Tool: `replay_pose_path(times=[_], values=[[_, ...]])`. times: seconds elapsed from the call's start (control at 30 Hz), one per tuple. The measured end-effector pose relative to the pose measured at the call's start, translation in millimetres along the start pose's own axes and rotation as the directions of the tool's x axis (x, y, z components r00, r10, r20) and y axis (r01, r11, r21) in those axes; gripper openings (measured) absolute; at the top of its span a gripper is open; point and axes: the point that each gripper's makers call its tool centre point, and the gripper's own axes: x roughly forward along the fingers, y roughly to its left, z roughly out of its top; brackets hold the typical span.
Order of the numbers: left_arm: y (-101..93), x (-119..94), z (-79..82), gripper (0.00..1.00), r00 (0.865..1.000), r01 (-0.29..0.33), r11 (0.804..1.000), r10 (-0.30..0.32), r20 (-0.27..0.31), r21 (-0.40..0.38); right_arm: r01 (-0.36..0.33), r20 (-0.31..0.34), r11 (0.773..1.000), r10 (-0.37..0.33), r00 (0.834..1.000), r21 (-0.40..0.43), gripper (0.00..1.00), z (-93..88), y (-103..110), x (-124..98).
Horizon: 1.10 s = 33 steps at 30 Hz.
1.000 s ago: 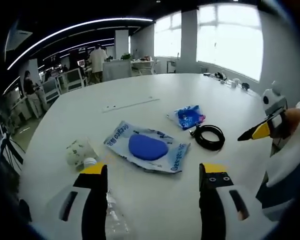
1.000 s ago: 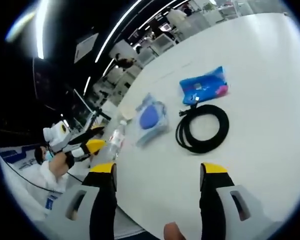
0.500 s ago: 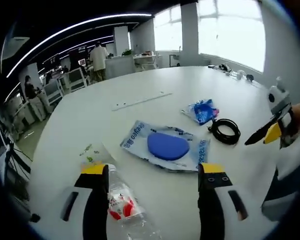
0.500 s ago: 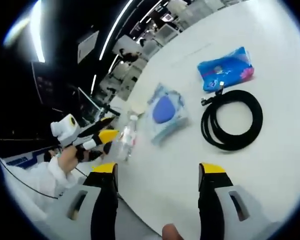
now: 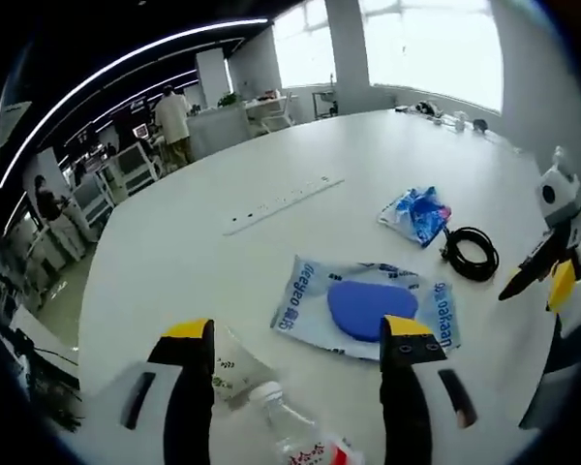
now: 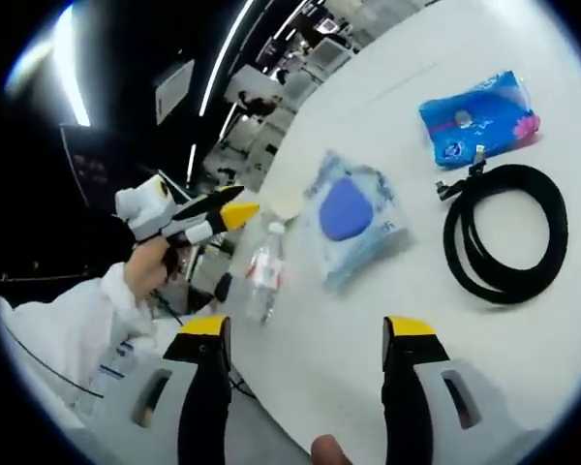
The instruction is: Arrange the tabletop items into an orderly group along one side of the table until the central work area is clear of visible clutter.
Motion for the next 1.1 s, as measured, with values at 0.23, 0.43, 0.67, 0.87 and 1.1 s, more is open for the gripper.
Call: replay_pose_path(times=[0.23,0.43,0.67,0.87,1.1], values=[[10.4,22,-4.3,0.68,0.996,0.045,0.999,-0.043,-0.075,0.028,0.005,0.010,0.999,-0.005,1.000,0.045,0.60,8.6,-2,17],[15.2,39,-11.5,0.65,0.989,0.068,0.997,-0.061,-0.133,0.046,0.025,0.018,0.997,-0.027,0.999,0.074,0.59,15.9,-12,22],[17.0,59,-19.0,0.60,0.982,0.085,0.996,-0.079,-0.174,0.031,0.033,0.005,0.995,-0.034,0.999,0.091,0.59,12.1,-18,30],[16.6,76,-29.2,0.55,0.972,0.103,0.994,-0.094,-0.214,0.029,0.034,-0.009,0.994,-0.033,0.999,0.107,0.59,9.3,-17,40],[12.5,92,-38.9,0.42,0.959,0.121,0.992,-0.109,-0.261,0.031,0.057,-0.018,0.993,-0.055,0.998,0.105,0.56,13.2,-21,53]])
